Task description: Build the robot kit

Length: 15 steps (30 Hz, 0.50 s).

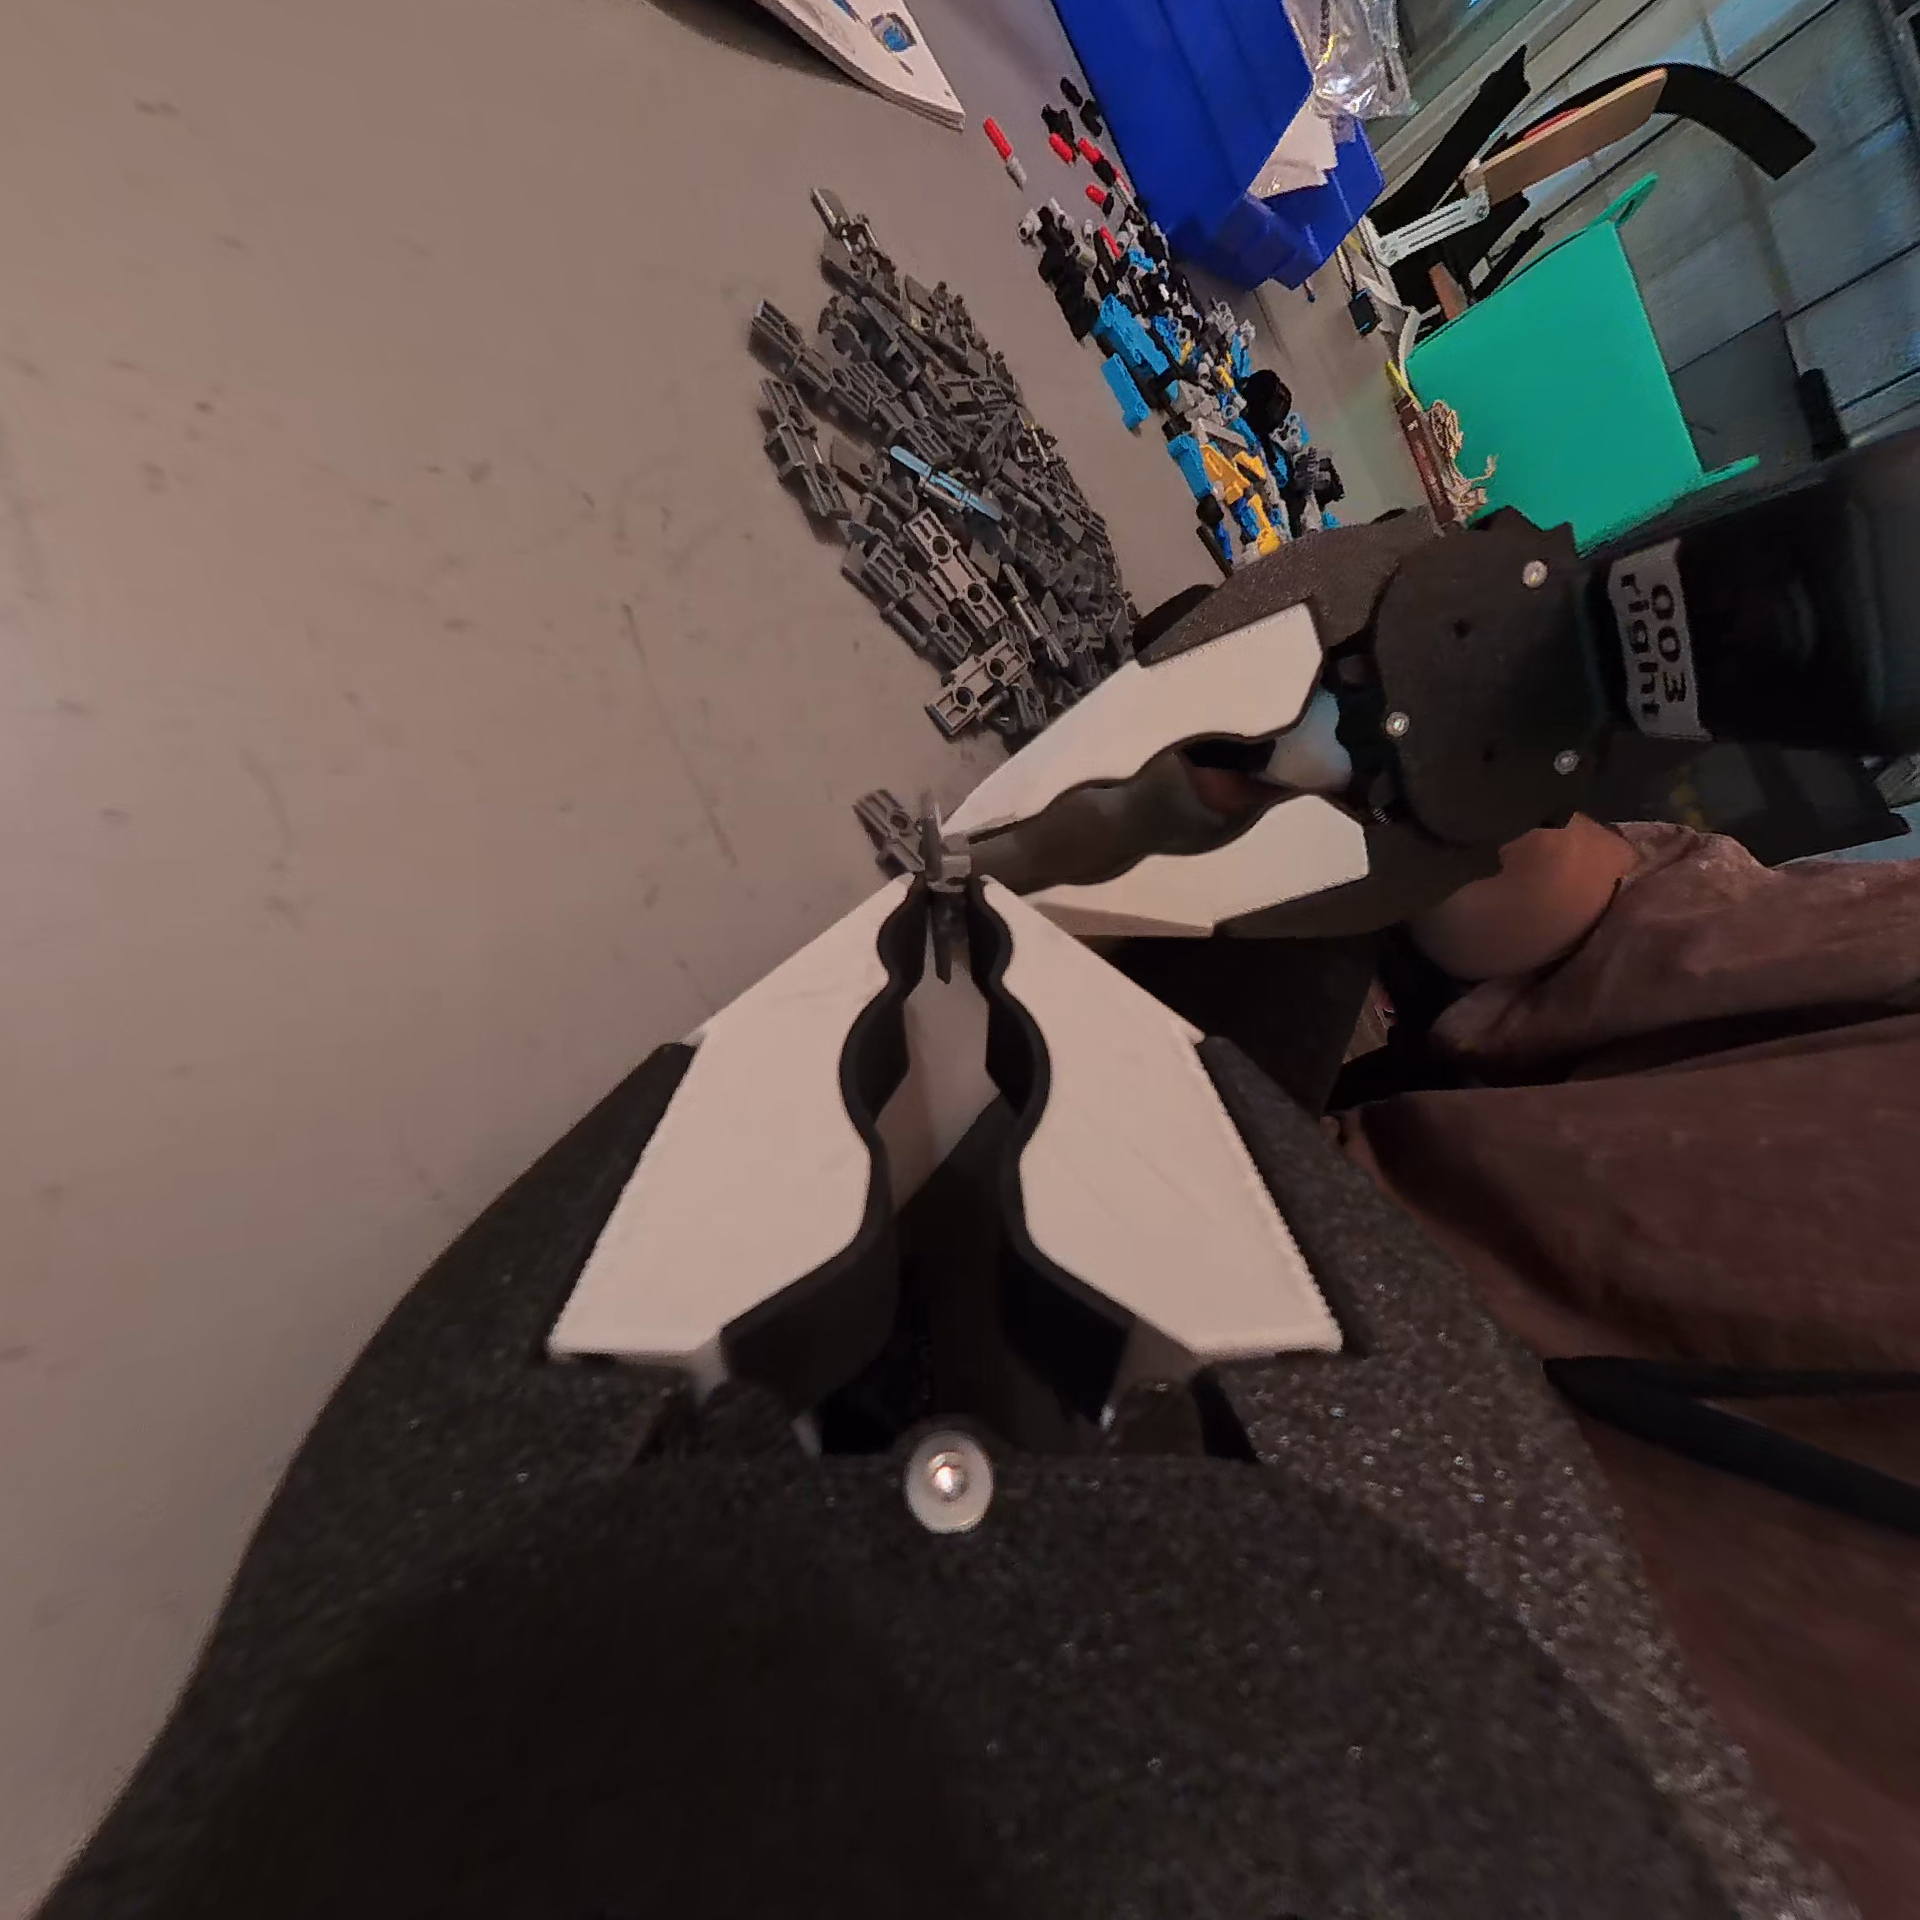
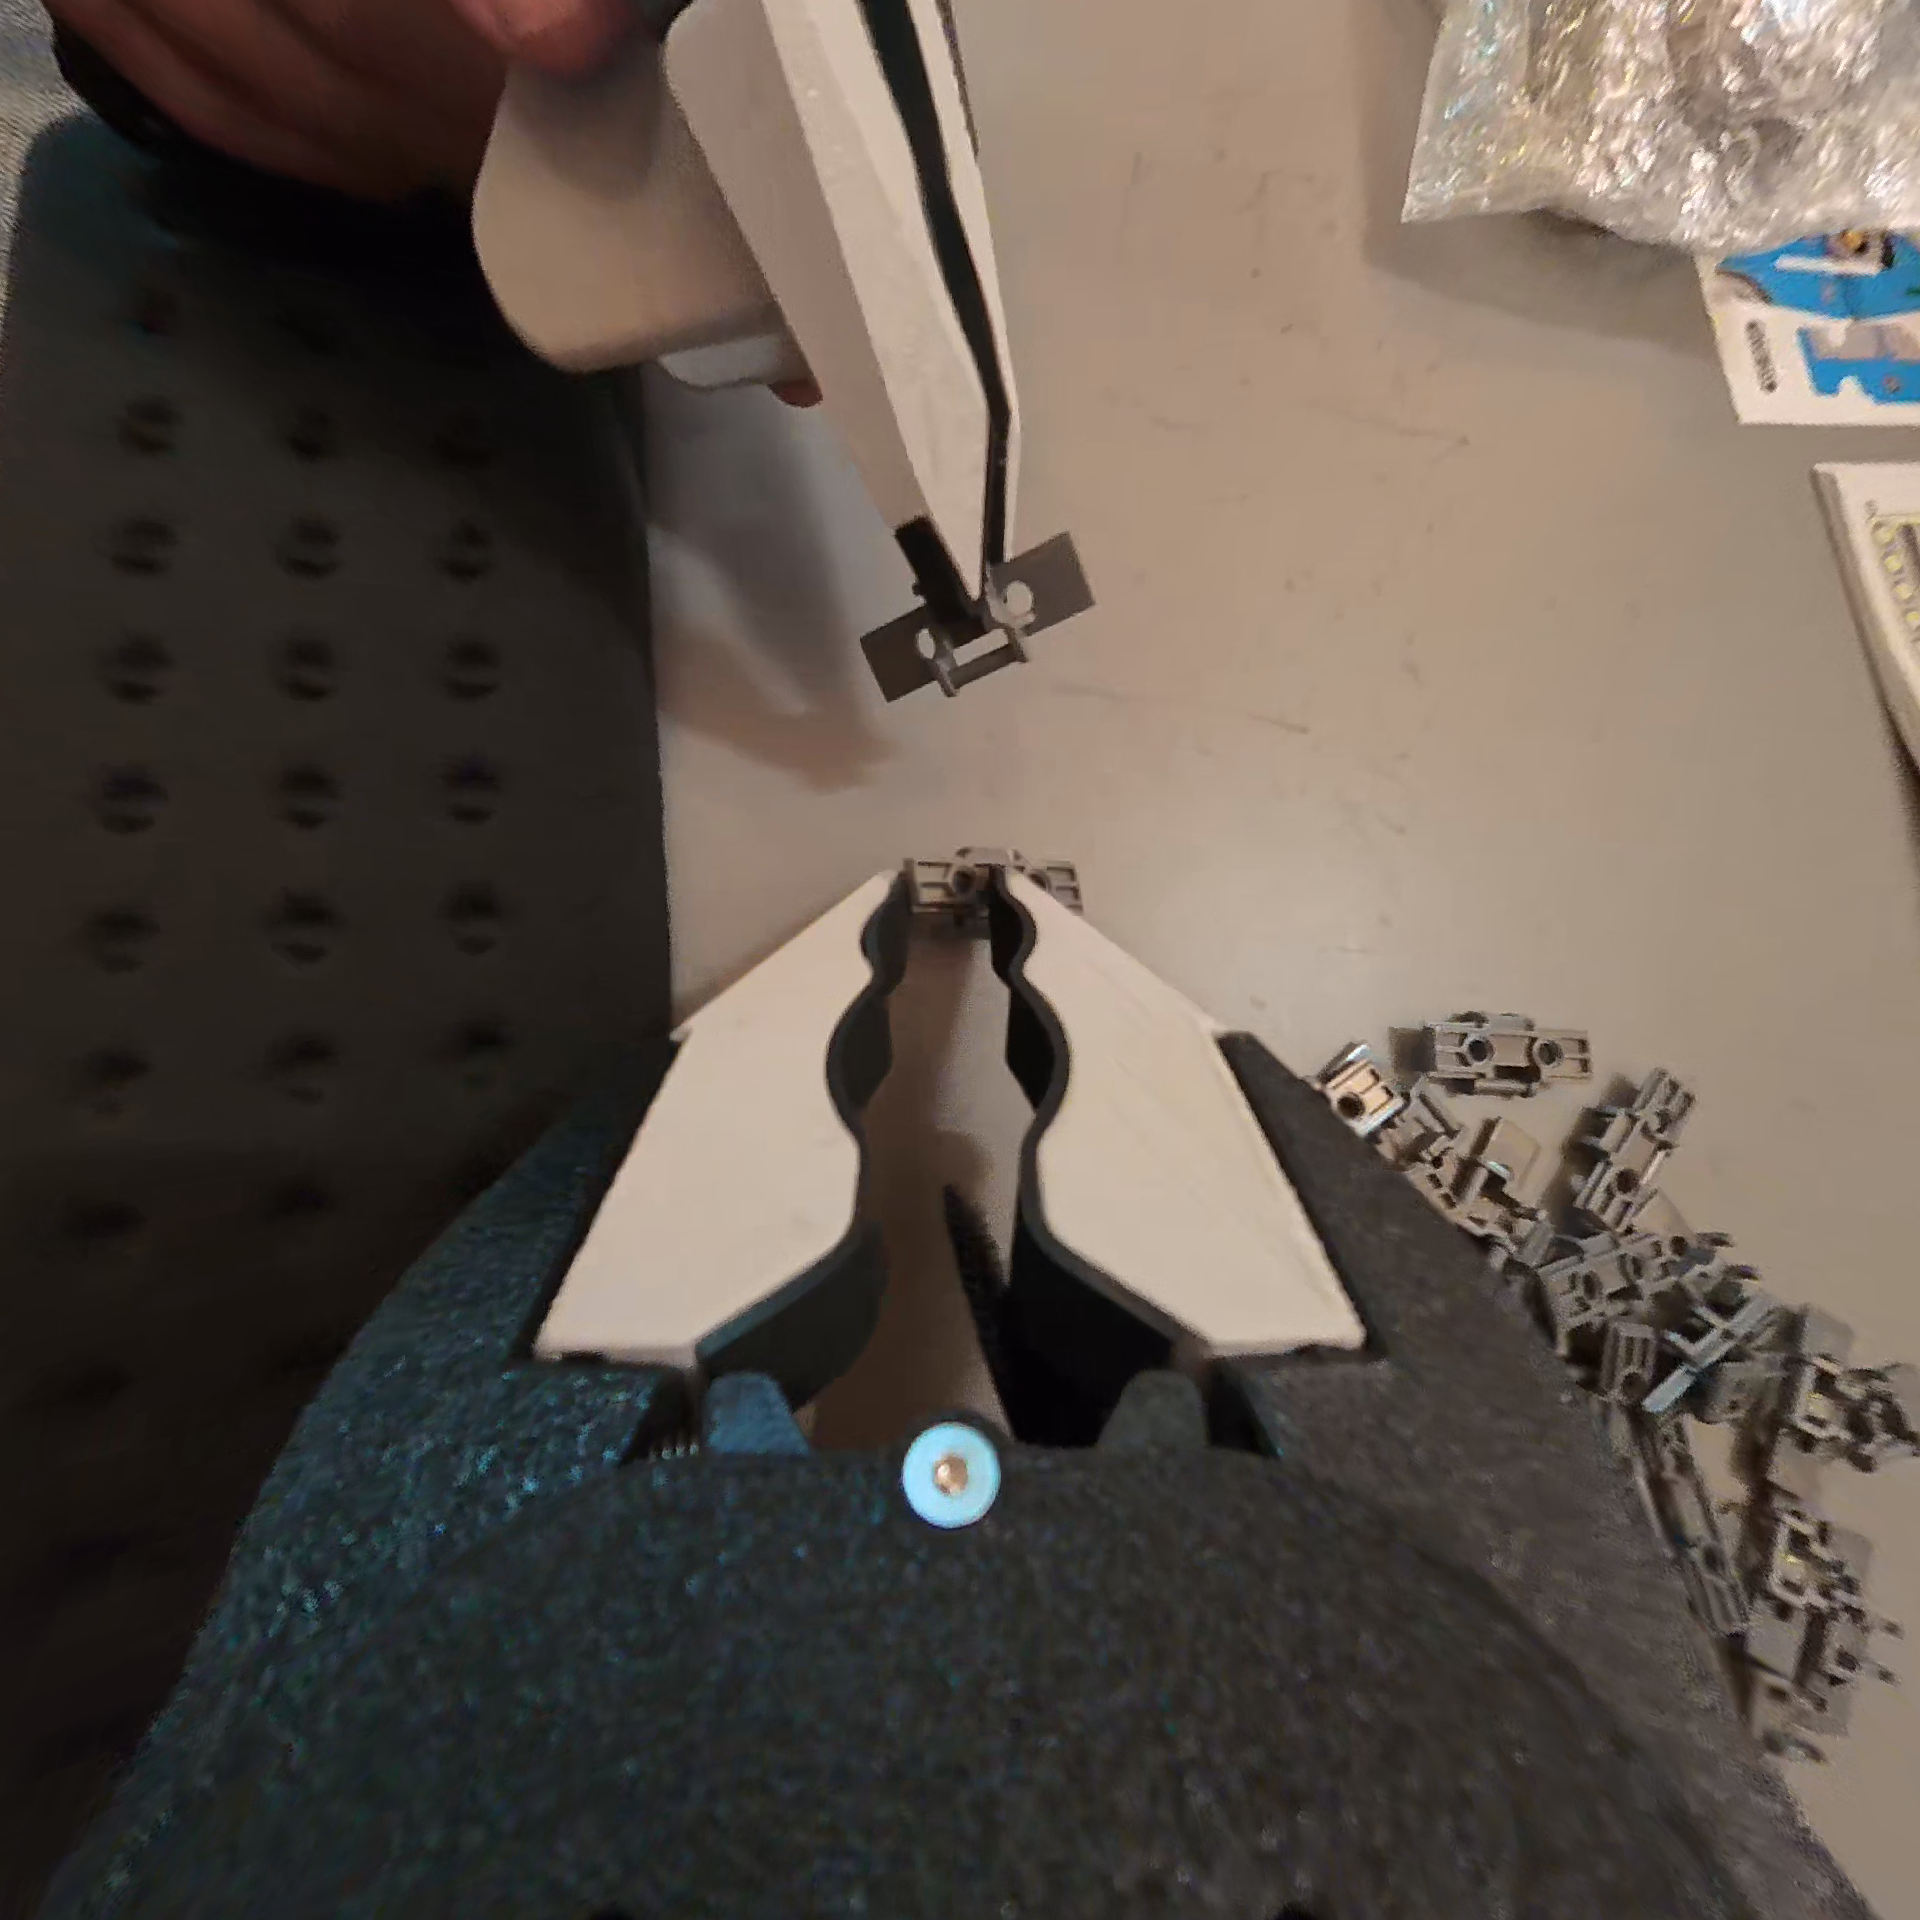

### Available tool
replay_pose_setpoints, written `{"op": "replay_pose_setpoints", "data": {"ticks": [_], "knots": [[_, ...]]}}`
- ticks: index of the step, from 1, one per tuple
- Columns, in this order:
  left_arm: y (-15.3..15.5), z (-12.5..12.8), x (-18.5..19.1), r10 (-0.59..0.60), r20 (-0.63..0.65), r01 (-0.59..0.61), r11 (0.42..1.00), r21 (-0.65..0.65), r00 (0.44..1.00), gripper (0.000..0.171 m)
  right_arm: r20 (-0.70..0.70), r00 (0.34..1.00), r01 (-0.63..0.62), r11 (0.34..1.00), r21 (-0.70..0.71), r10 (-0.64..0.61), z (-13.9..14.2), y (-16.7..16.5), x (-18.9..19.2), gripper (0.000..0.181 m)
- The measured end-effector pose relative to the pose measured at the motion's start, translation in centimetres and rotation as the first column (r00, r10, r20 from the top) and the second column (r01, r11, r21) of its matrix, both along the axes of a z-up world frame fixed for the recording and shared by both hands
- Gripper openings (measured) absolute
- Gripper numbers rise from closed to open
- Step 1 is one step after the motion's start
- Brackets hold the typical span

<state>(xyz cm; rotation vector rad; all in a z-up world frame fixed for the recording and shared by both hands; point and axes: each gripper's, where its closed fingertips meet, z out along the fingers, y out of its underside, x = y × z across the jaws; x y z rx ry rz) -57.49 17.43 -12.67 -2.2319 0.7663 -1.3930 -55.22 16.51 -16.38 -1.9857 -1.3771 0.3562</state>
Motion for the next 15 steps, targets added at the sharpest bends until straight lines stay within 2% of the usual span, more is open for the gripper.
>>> {"op": "replay_pose_setpoints", "data": {"ticks": [3, 6, 8, 9, 11, 13, 15], "knots": [[-0.2, 0.8, 0.1, -0.023, 0.052, 0.023, 1.0, 0.012, 0.998, 0.007, -0.024, 1.0, 0.012, 1.0, -0.004, -0.012, 0.3, 0.4, 0.3, 0.013], [-0.7, 2.6, 0.2, -0.08, 0.104, 0.065, 0.987, 0.146, 0.991, 0.007, -0.188, 0.981, 0.024, 0.991, -0.132, -0.048, 1.9, 0.7, 0.3, 0.012], [-1.0, 3.5, 0.3, -0.12, 0.095, 0.088, 0.955, 0.284, 0.988, 0.007, -0.35, 0.933, -0.005, 0.966, -0.259, -0.089, 3.8, 0.7, 0.1, 0.011], [-1.3, 3.9, 0.5, -0.144, 0.087, 0.106, 0.934, 0.341, 0.986, 0.007, -0.435, 0.894, -0.041, 0.944, -0.326, -0.111, 4.9, 0.5, 0.0, 0.003], [-1.9, 4.3, 0.9, -0.174, 0.057, 0.131, 0.886, 0.445, 0.983, 0.006, -0.548, 0.823, -0.145, 0.877, -0.457, -0.15, 6.4, -0.4, -0.1, 0.002], [-2.1, 4.3, 1.1, -0.178, 0.015, 0.144, 0.841, 0.522, 0.984, 0.007, -0.574, 0.801, -0.165, 0.86, -0.483, -0.168, 6.6, -0.4, 0.2, 0.002], [-1.7, 4.1, 1.1, -0.154, -0.011, 0.134, 0.824, 0.55, 0.988, 0.007, -0.551, 0.815, -0.132, 0.867, -0.481, -0.181, 5.9, 0.0, 0.7, 0.002]]}}
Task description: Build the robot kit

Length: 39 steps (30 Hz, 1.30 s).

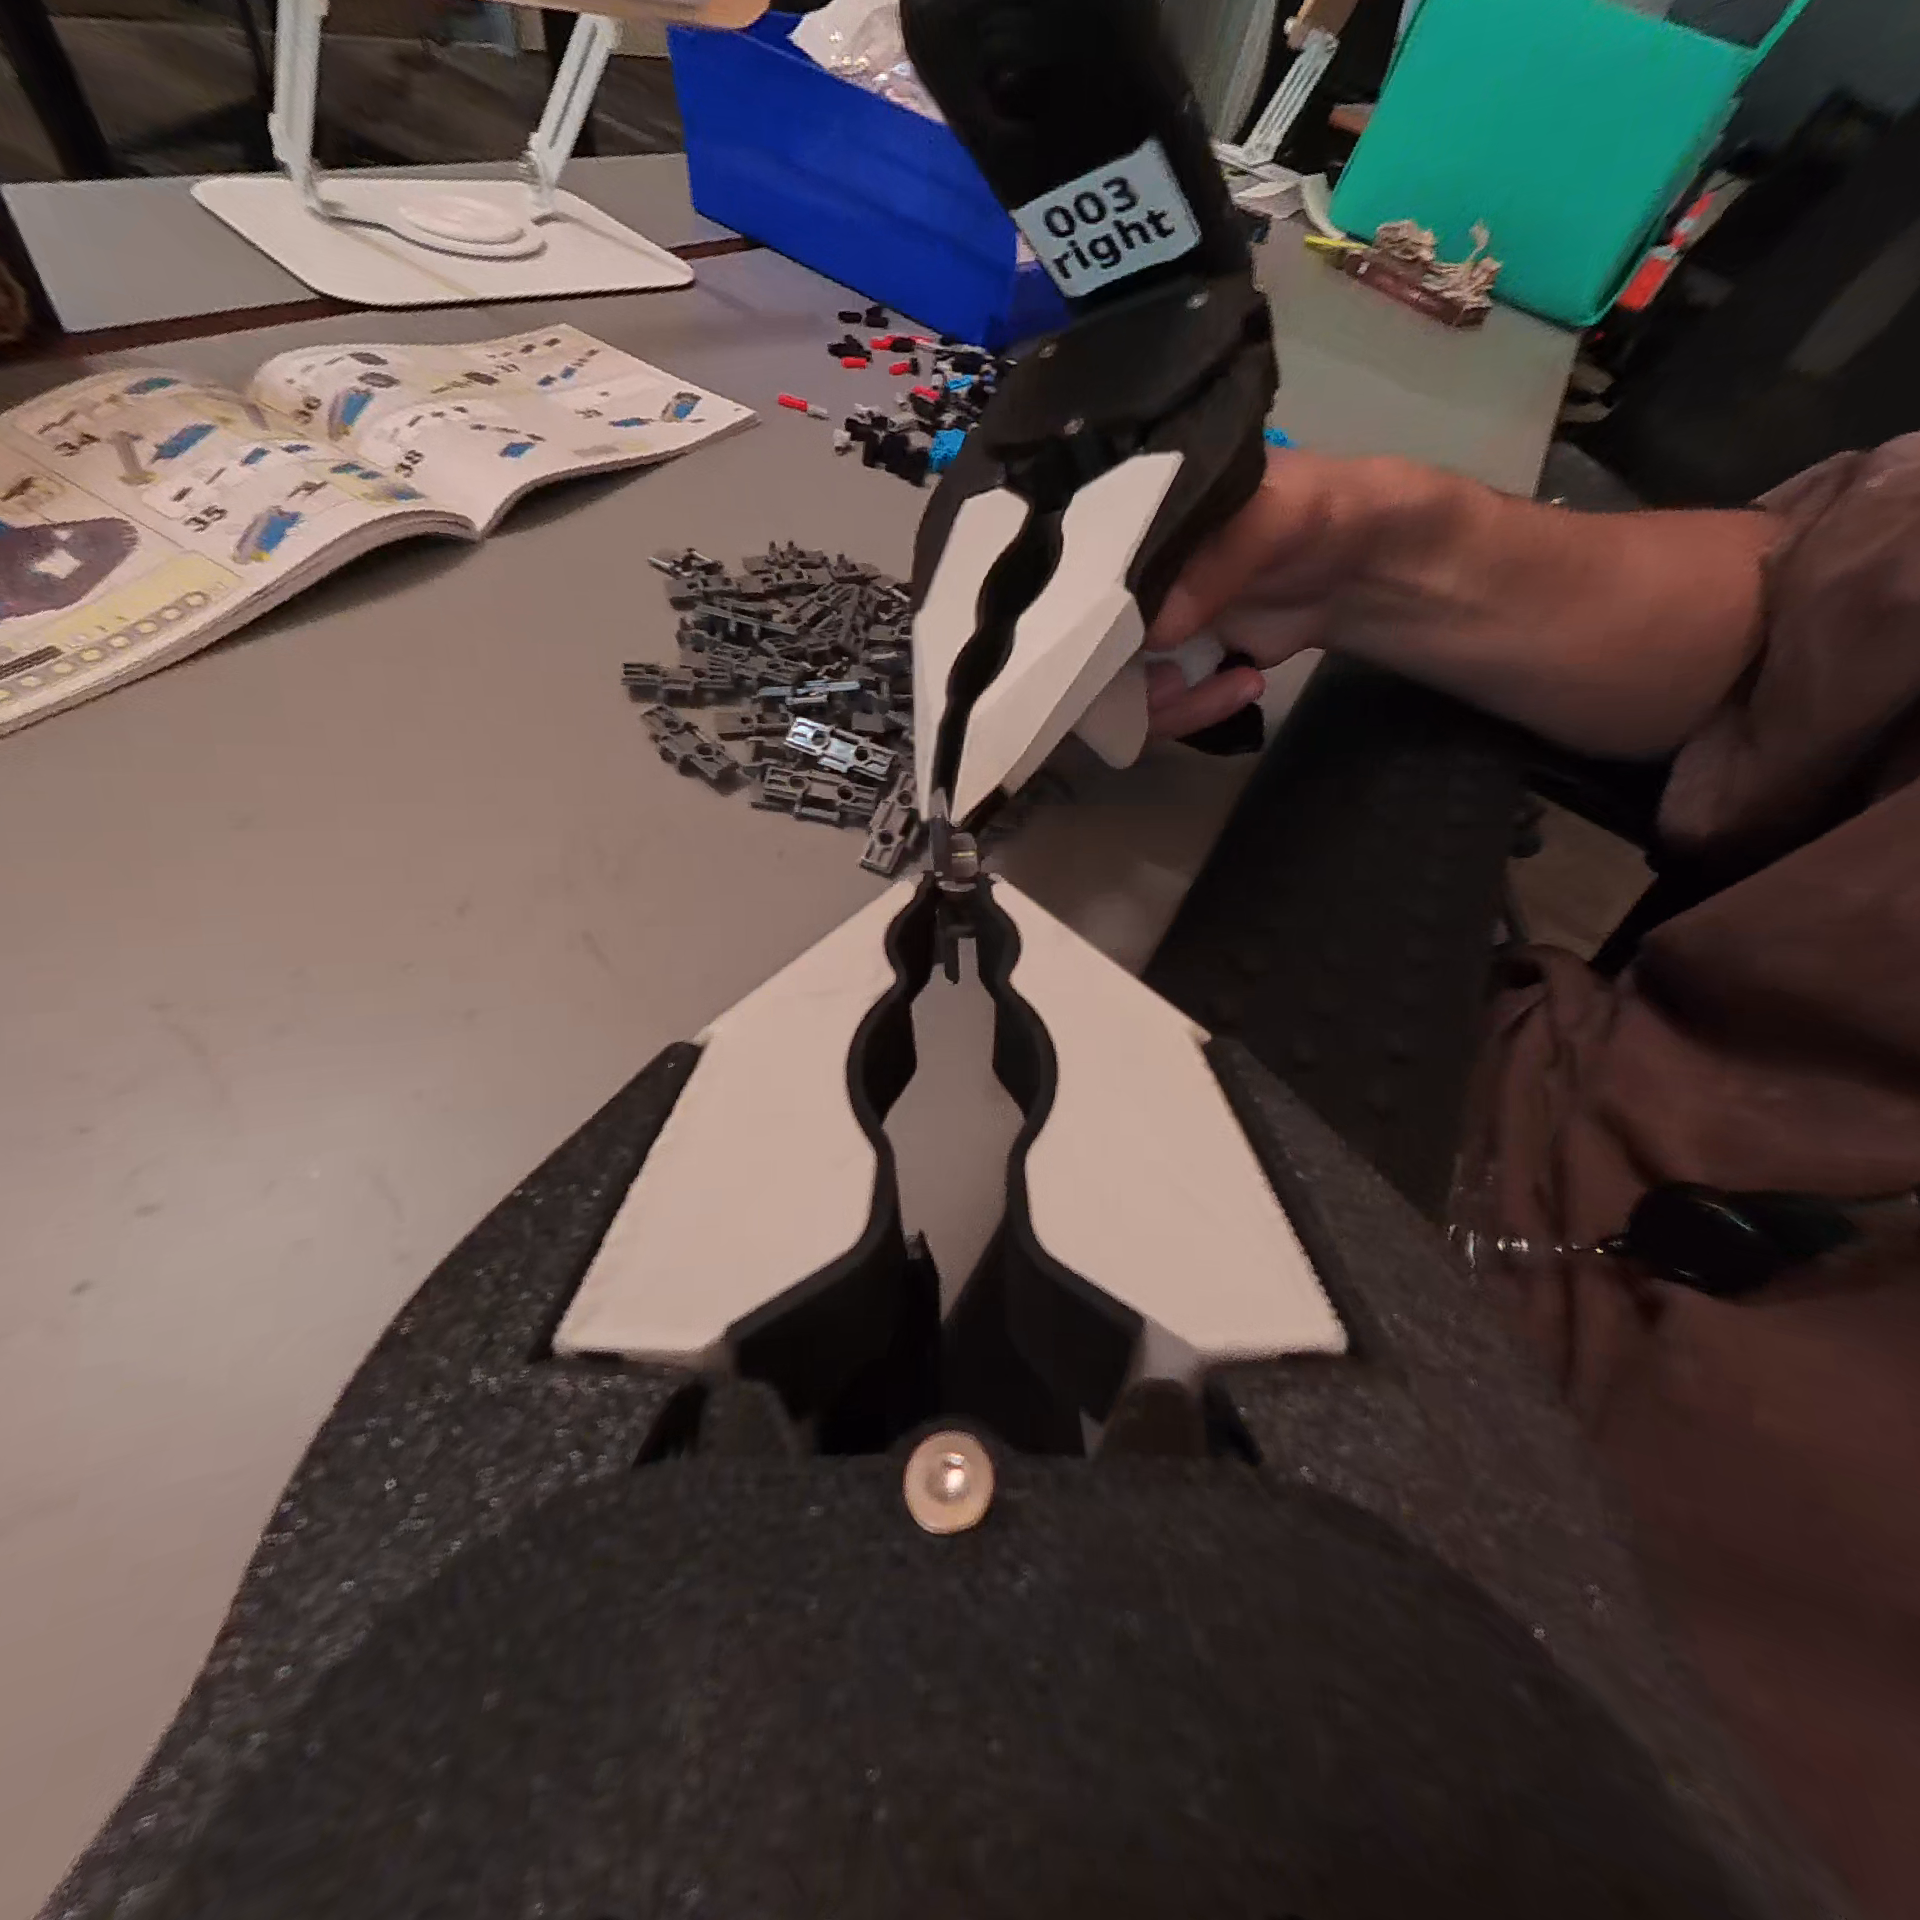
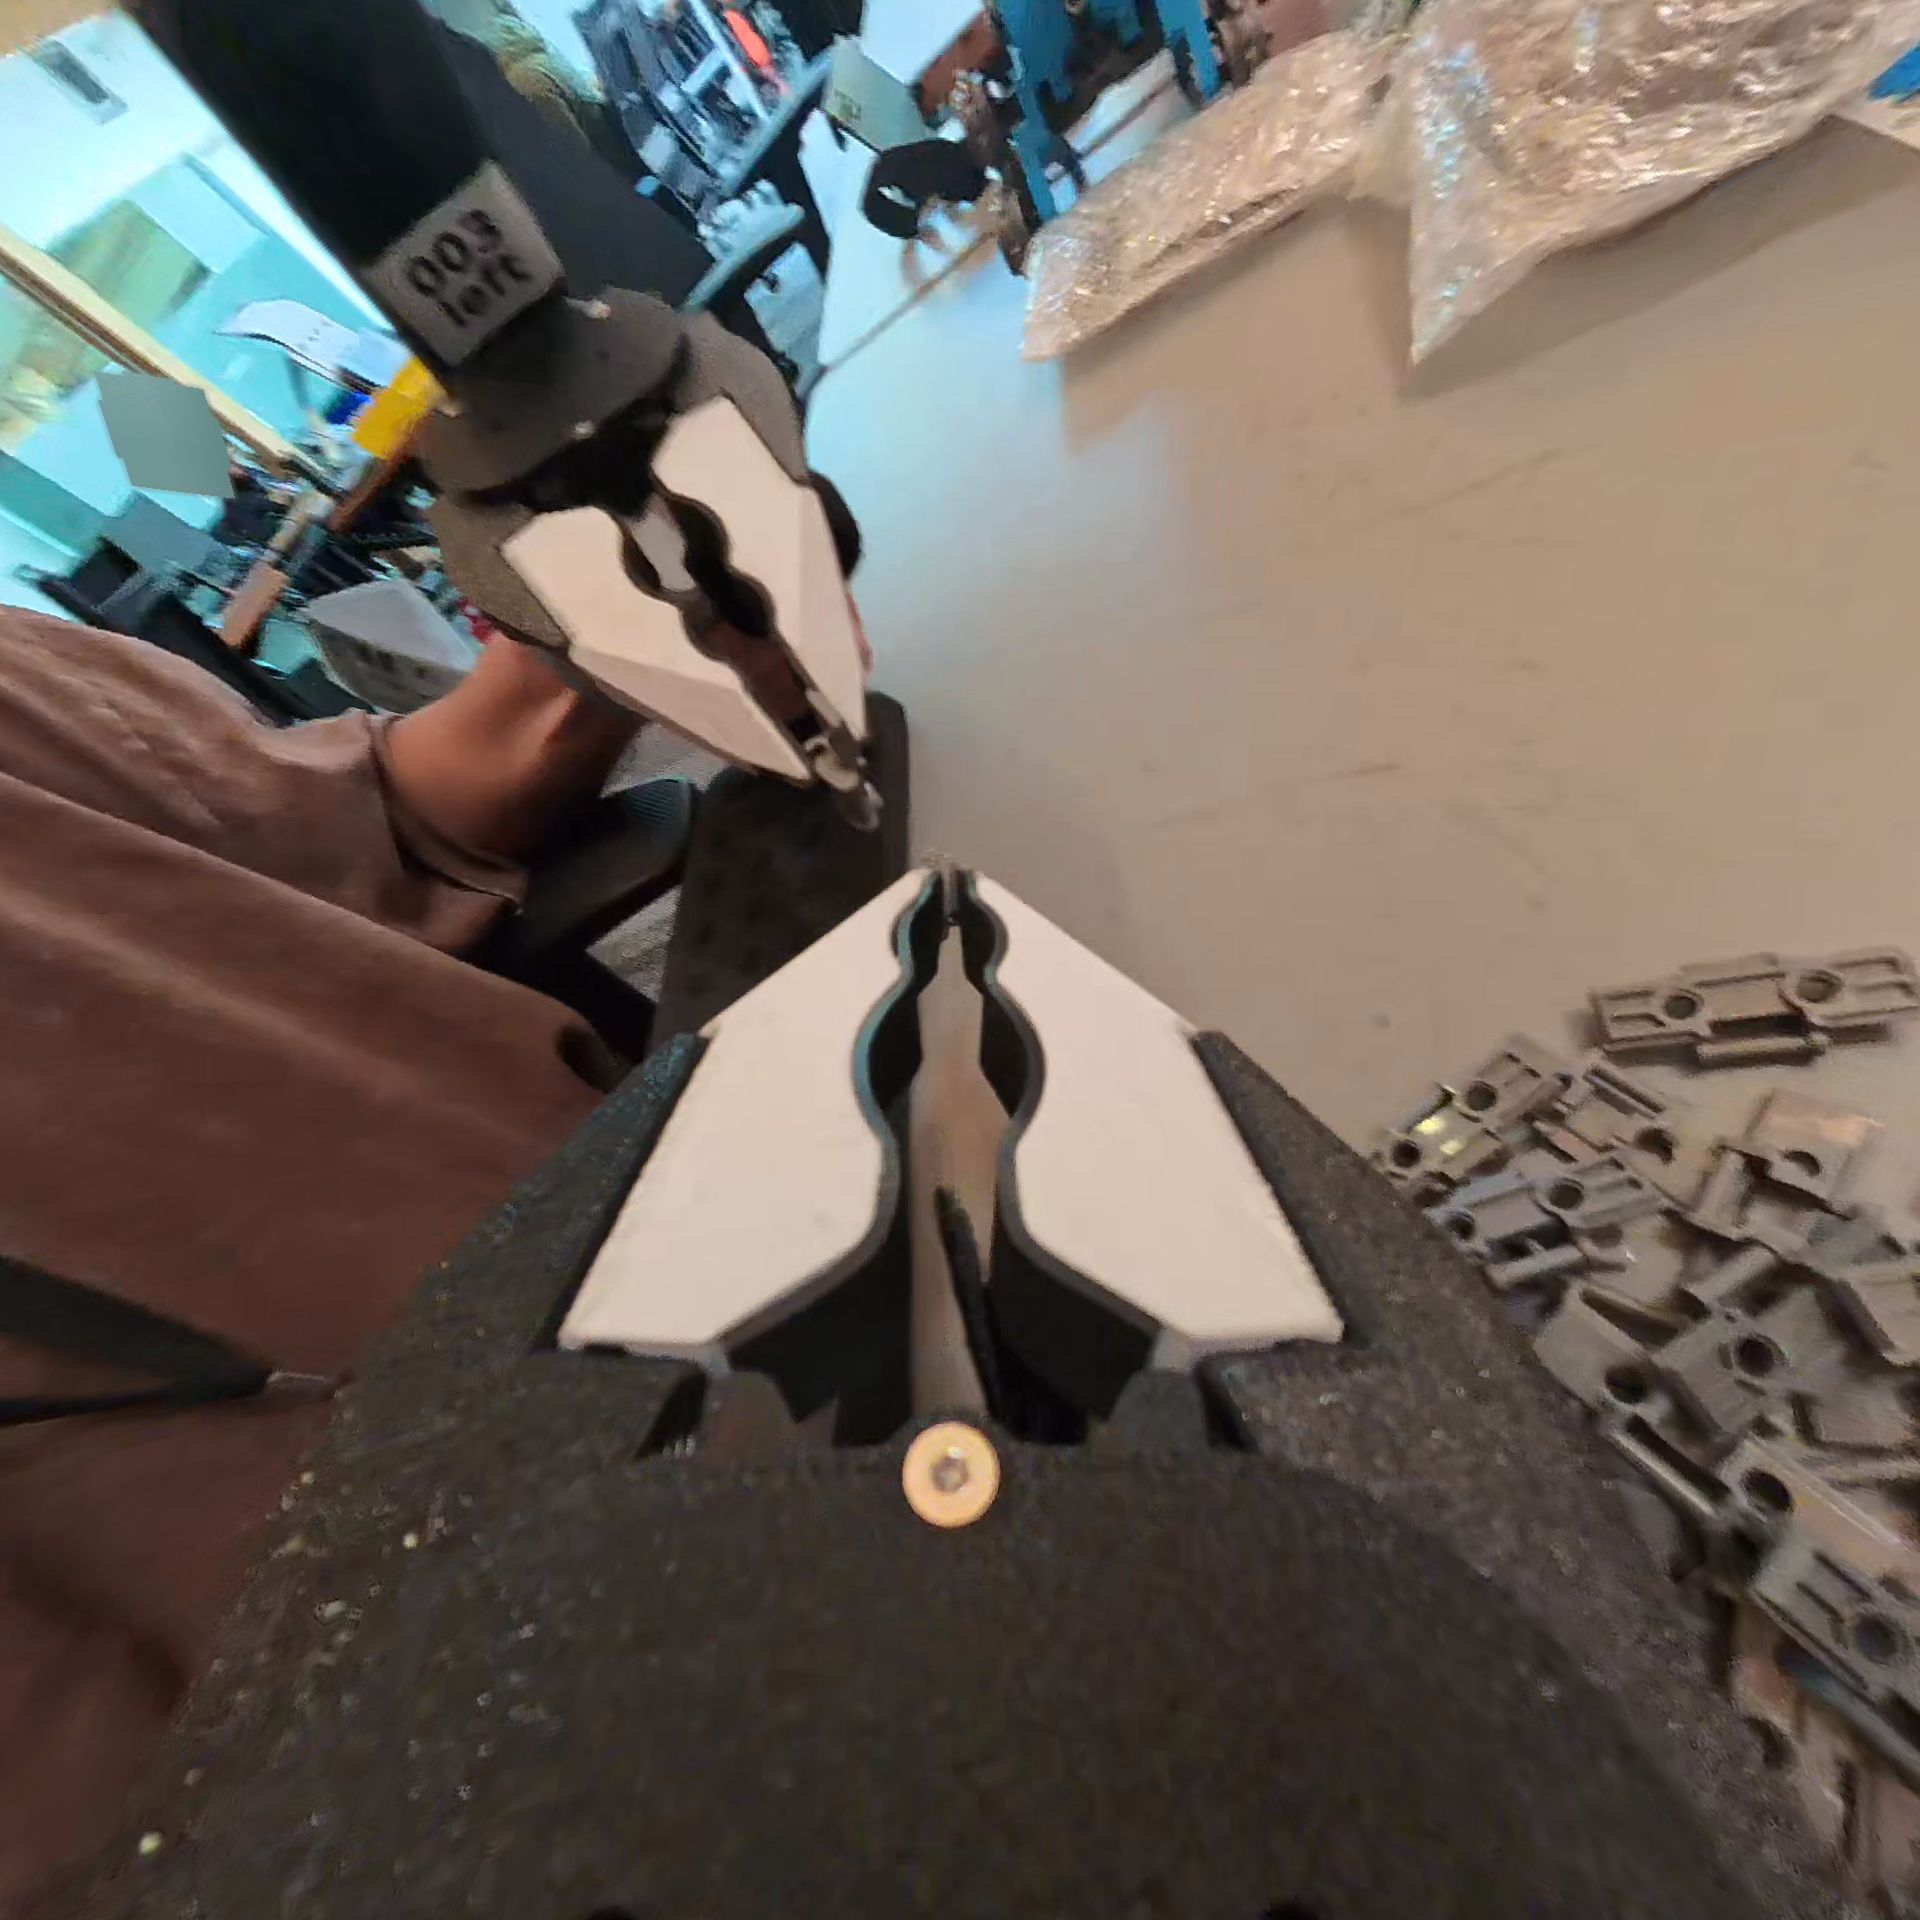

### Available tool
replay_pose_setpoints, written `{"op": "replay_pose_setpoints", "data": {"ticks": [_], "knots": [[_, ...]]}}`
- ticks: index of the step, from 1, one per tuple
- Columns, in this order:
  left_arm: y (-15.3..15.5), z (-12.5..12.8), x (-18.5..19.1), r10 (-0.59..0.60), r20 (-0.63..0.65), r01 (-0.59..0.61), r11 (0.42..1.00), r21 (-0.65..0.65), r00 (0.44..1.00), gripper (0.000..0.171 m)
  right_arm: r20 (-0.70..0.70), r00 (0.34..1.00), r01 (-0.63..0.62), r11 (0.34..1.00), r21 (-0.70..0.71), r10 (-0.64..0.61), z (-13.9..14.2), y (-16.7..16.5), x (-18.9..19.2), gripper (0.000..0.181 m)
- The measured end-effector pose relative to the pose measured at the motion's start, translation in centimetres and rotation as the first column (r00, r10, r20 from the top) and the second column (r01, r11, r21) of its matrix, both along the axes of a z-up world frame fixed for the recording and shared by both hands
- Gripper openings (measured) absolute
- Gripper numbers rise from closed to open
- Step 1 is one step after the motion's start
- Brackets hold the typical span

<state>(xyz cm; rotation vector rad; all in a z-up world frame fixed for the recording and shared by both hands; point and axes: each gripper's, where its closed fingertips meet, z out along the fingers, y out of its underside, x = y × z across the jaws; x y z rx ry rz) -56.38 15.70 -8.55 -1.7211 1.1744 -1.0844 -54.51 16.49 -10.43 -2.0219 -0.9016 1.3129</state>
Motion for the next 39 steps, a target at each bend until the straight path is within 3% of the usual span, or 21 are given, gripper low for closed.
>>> {"op": "replay_pose_setpoints", "data": {"ticks": [9, 14, 21, 31, 34, 39], "knots": [[-0.9, -0.9, 0.6, -0.085, -0.027, 0.082, 0.992, -0.1, 0.996, 0.007, 0.015, 0.996, -0.089, 0.996, 0.007, 0.088, 0.4, -1.5, -0.4, 0.002], [-0.9, -0.9, 0.5, -0.086, -0.021, 0.083, 0.992, -0.096, 0.996, 0.007, 0.015, 0.999, -0.05, 0.999, -0.005, 0.051, 0.3, -1.1, -0.3, 0.002], [-0.9, -1.2, 0.7, -0.058, -0.065, 0.057, 0.998, -0.023, 0.996, 0.007, 0.008, 0.999, -0.041, 0.998, -0.044, 0.042, 0.2, -1.1, -0.4, 0.003], [-0.1, -1.4, 1.7, 0.05, -0.129, -0.034, 0.991, 0.129, 0.99, 0.006, -0.051, 0.998, 0.019, 0.967, -0.256, -0.033, -0.8, -0.7, -0.1, 0.003], [0.0, -1.3, 1.7, 0.052, -0.115, -0.04, 0.994, 0.105, 0.992, 0.006, -0.109, 0.993, 0.012, 0.947, -0.321, -0.049, -0.4, -0.4, 0.2, 0.003], [-0.1, -0.5, 1.9, 0.024, -0.022, -0.025, 0.997, -0.069, 0.999, 0.006, -0.193, 0.98, -0.033, 0.922, -0.386, -0.045, 0.3, -0.5, 0.4, 0.003]]}}
